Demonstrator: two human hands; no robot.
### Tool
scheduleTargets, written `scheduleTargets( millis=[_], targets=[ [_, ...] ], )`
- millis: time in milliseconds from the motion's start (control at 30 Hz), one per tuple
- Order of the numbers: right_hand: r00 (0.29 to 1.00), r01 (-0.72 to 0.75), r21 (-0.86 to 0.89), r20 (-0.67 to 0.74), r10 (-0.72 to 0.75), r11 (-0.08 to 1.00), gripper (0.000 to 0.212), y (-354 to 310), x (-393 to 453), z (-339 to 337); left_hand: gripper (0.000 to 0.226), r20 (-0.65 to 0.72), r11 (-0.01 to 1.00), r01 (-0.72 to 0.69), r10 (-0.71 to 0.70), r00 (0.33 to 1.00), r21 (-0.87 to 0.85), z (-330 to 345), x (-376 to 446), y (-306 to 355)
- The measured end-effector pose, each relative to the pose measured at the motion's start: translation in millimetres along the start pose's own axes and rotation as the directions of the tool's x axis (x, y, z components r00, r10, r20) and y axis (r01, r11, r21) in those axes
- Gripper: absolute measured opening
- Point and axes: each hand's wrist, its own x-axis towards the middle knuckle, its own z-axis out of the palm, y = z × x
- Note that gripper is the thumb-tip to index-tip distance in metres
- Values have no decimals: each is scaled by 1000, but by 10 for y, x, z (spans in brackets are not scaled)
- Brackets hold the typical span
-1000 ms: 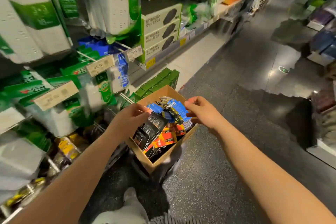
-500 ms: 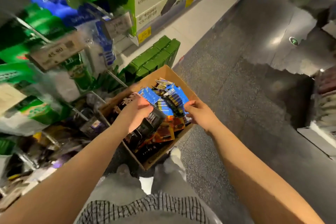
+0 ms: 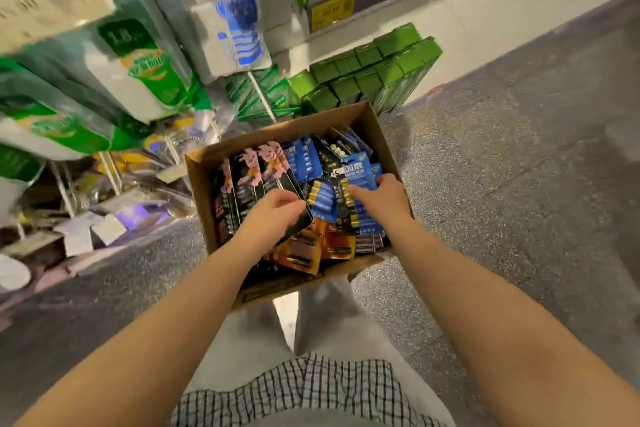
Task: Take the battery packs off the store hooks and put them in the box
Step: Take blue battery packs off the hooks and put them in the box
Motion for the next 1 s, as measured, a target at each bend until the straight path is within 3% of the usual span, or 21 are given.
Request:
scheduleTargets(
  millis=[200,367,467,567,633,733,833,900,1000],
  targets=[
    [998,47,-154,-33,-53,987,74,83,79,2,11,-2,995,43,-43,999,-89,300,-11,-86],
    [997,39,-65,71,-34,997,52,71,86,-167,23,-35,994,34,-38,999,-102,347,20,-45],
    [997,60,10,40,-60,998,35,86,57,-284,29,-46,995,6,-11,999,-100,370,44,-13],
    [996,86,108,14,-88,990,36,89,-17,-361,37,-52,993,-10,4,999,-120,414,64,7],
    [988,93,184,106,-114,978,40,92,-96,-376,42,-42,985,1,-8,999,-173,450,88,9],
    [937,39,314,319,-144,949,24,86,-282,-317,53,23,931,52,-47,999,-362,482,76,36],
    [884,-13,322,447,-140,947,23,129,-375,-163,31,16,852,55,-55,998,-520,523,84,18],
    [907,-24,326,405,-116,945,20,176,-363,-84,11,-37,805,50,-89,995,-591,531,75,-4],
    [995,23,270,90,-49,963,8,298,-265,-24,14,-54,722,72,-150,987,-688,460,57,-119]
  ],
)
